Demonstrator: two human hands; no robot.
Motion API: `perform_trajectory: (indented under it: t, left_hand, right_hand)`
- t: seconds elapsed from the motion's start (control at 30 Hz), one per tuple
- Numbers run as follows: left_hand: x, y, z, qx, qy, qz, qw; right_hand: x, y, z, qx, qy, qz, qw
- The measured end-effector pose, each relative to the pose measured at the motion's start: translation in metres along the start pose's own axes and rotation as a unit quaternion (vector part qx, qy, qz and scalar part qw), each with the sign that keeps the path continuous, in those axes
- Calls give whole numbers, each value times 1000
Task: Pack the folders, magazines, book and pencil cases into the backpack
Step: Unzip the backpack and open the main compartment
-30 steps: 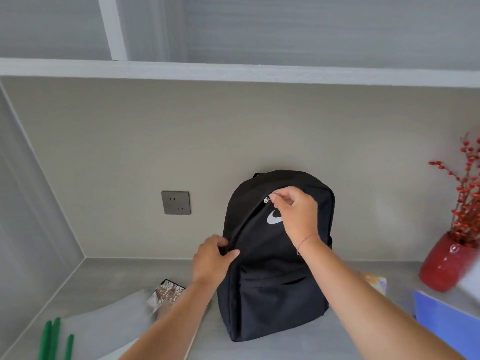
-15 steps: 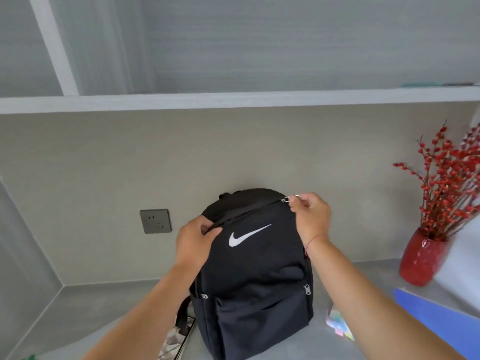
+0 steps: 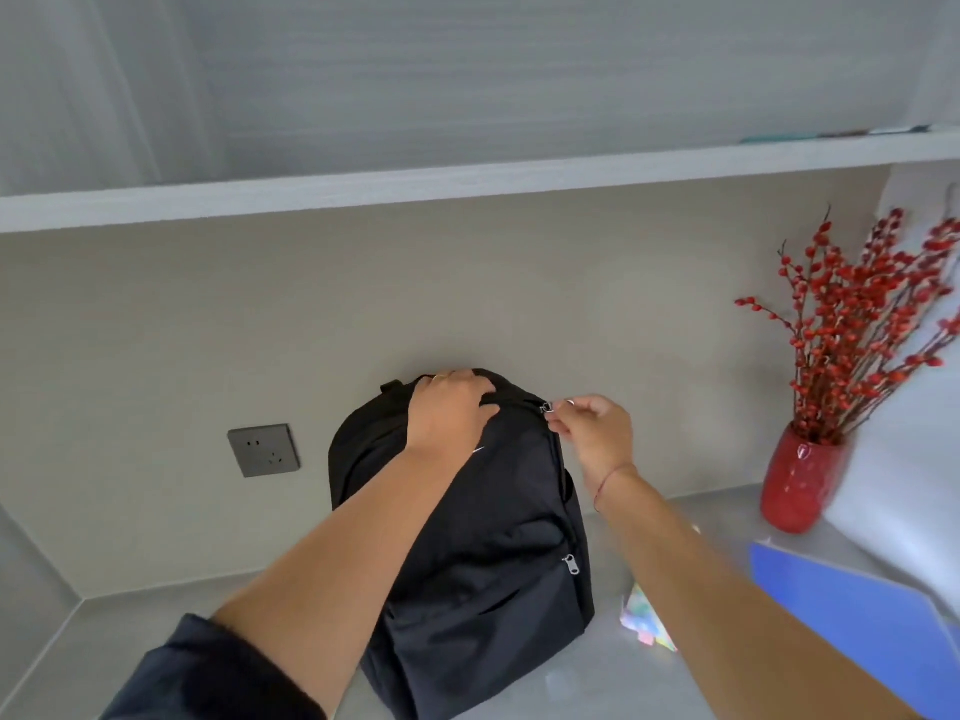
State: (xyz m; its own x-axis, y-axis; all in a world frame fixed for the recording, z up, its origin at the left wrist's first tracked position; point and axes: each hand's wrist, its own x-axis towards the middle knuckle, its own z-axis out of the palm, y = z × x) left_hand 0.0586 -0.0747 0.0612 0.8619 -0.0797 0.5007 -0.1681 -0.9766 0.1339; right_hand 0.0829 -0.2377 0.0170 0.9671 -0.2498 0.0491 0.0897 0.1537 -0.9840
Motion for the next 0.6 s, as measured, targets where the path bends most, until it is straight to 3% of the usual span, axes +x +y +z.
perform_trajectory:
  t: [0.3, 0.5, 0.6]
  left_hand:
    - [5, 8, 3, -18, 35, -28, 999]
    - [2, 1, 1, -6, 42, -36, 998]
    - [-1, 6, -1, 5, 31, -41, 999]
  right_hand:
    - [7, 51, -31, -65, 41, 104, 992]
    - [6, 103, -60, -66, 36, 247, 966]
    - [9, 102, -60, -24, 18, 271, 962]
